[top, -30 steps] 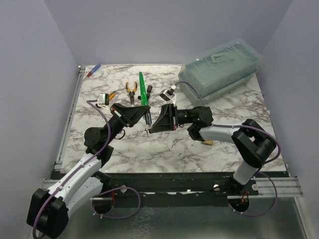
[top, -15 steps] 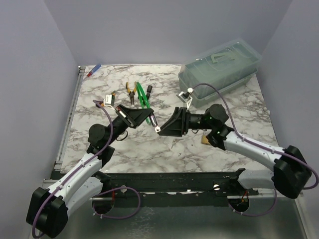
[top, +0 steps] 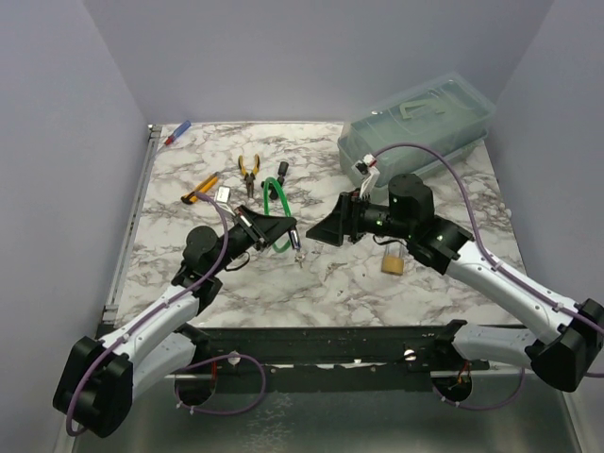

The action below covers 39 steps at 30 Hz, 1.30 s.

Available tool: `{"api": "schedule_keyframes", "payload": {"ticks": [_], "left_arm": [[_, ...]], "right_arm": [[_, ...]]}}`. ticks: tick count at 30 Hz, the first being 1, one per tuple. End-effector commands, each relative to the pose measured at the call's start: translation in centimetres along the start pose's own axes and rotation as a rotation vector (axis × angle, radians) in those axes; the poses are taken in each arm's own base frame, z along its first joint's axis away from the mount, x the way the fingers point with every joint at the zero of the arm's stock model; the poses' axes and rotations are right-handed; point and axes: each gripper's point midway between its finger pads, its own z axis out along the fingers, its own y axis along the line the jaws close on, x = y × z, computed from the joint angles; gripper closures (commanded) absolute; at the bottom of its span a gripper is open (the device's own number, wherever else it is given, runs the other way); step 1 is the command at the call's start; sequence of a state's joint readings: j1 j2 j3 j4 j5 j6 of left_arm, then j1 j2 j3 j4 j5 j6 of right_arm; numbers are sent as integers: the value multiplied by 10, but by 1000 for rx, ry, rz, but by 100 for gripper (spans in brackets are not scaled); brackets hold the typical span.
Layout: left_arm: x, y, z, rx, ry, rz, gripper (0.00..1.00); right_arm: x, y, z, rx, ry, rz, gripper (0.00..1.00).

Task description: Unlock with the key

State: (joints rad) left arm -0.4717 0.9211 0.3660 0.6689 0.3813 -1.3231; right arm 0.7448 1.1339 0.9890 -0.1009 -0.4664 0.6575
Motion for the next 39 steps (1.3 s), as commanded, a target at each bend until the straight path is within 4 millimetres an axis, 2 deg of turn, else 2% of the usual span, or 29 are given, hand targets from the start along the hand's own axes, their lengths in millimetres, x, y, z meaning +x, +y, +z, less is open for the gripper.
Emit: {"api": "schedule_keyframes", "payload": {"ticks": [1,9,19,29,30,31,34,35,36,38,39], "left_arm": [[-8,-2,4,12,-45,31,100],[-7,21,11,-62,-34,10,100],[-7,30,16,-90,-26,15,100],[-6,35,16,-102,-25,9,100],[-6,35,16,-102,-24,10,100],[-5,35,15,-101,-22,9,100],[-4,36,14,-102,-17,11,100],[-3,37,13,-105,-13,11,99],[-2,38,13,-107,-9,10,93],[1,40,12,-113,5,9,77],[2,41,11,-118,11,9,66]], "right_arm": [[17,-47,4,246,86,-26,28],[31,-47,37,336,160,-101,29],[37,-55,58,358,186,-114,35],[47,-59,72,368,218,-115,59],[47,-60,73,373,218,-115,63],[48,-63,72,390,214,-108,71],[47,-66,71,402,204,-103,78],[48,-67,71,406,202,-100,80],[49,-68,70,410,201,-96,82],[50,-69,69,415,197,-89,85],[51,-70,68,418,194,-84,86]]}}
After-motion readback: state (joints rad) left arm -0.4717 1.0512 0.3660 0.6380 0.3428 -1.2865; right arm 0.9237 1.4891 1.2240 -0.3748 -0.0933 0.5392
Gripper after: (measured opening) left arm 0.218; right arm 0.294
